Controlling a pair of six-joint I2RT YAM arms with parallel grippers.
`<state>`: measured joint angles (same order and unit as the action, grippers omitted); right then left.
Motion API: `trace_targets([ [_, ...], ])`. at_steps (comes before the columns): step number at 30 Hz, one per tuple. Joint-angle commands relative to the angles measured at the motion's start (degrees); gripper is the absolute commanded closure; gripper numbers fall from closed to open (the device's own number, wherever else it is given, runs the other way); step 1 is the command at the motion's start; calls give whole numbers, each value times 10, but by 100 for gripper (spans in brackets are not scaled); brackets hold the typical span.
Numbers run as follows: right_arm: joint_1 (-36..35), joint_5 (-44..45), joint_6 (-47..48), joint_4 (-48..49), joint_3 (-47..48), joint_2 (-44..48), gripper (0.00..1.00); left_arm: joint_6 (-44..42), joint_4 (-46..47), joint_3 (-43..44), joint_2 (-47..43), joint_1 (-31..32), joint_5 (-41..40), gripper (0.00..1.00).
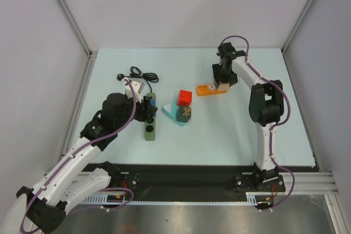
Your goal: Insert the plug
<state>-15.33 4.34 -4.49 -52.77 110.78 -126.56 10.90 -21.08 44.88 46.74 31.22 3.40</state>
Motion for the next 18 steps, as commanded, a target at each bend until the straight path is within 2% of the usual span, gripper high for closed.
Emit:
trace_targets([
  [1,-4,-13,-9,35,-55,22,100,-10,18,-1,-8,-1,4,41],
  [8,5,-37,2,54,-80,8,100,-10,17,-1,-6,-1,5,41],
  [14,8,-62,17,30,-51,-26,100,-10,17,-1,-4,-1,3,41],
  [18,0,-47,18,14,-45,-44,100,-10,18,-1,-2,-1,2,41],
])
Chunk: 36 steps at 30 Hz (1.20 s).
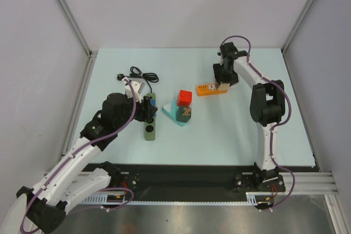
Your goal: Insert the plug
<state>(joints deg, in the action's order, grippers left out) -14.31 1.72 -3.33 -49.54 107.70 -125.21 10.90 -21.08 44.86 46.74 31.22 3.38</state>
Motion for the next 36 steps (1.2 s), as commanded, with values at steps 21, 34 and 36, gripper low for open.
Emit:
trace_targets([
  [21,-32,7,-15,-23,0,-89,85,-11,17,0,-5,-3,3,41],
  [34,-25,28,1,-46,122,-53,0,-12,17,-2,-9,-3,-3,37],
  [36,-23,33,0,-54,146,-47,0,-12,17,-1,-9,-3,-5,36],
])
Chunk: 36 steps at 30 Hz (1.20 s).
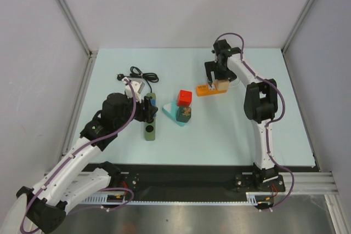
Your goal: Insert the plug
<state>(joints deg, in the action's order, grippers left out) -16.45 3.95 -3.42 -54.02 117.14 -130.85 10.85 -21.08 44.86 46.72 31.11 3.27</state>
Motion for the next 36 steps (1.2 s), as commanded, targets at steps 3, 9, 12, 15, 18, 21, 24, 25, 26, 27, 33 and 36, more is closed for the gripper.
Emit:
trace_targets([
  [3,0,16,2,-21,74,26,0,-13,17,0,-6,-2,-4,35],
  [9,2,52,-4,-52,63,85,0,-12,16,3,-3,-2,-5,33],
  [12,-4,48,-18,-21,-27,174,0,-8,12,22,5,-2,-5,30],
  [15,-13,14,-34,31,-131,283,0,0,7,58,11,-2,7,25],
  [18,-22,-17,-60,67,-208,385,0,8,7,98,14,-2,24,17],
  [21,-35,-33,-114,110,-288,494,0,15,5,131,14,-2,42,1],
  [24,-45,-33,-157,165,-379,603,0,22,5,151,7,-2,41,0],
  [25,-44,-54,-163,181,-401,627,0,25,6,157,3,-2,39,0],
  [26,-41,-65,-165,213,-428,655,0,27,6,159,0,-2,32,0],
  [27,-40,-67,-165,222,-461,693,0,29,6,161,0,-2,23,0],
  [33,-29,-121,-185,255,-505,772,0,27,24,149,-26,-2,38,0],
  [36,-28,-122,-186,268,-524,782,0,38,58,131,-52,-2,57,0],
])
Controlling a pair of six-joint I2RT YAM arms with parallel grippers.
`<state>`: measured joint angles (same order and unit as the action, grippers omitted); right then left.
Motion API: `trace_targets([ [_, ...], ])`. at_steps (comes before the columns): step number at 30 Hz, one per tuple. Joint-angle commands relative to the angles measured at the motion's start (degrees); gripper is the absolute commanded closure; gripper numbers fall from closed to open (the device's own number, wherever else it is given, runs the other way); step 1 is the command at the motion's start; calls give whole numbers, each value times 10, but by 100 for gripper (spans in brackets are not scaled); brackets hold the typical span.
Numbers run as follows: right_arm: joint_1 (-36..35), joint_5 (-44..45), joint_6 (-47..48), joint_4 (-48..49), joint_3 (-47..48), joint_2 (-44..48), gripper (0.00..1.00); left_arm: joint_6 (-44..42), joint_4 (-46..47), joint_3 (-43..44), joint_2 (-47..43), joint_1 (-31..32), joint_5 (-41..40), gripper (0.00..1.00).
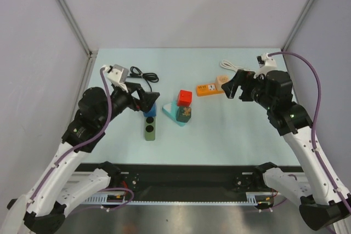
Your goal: Insert the plug
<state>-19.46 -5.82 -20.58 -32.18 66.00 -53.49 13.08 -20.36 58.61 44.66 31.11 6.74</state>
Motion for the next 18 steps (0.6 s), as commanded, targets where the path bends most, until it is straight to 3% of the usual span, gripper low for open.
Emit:
trace_targets([
  [1,6,-23,-16,49,-15,7,0,17,58,-13,-36,-3,29,0],
  [18,9,-14,-32,91,-32,23,0,-10,65,-17,-68,-2,5,0],
])
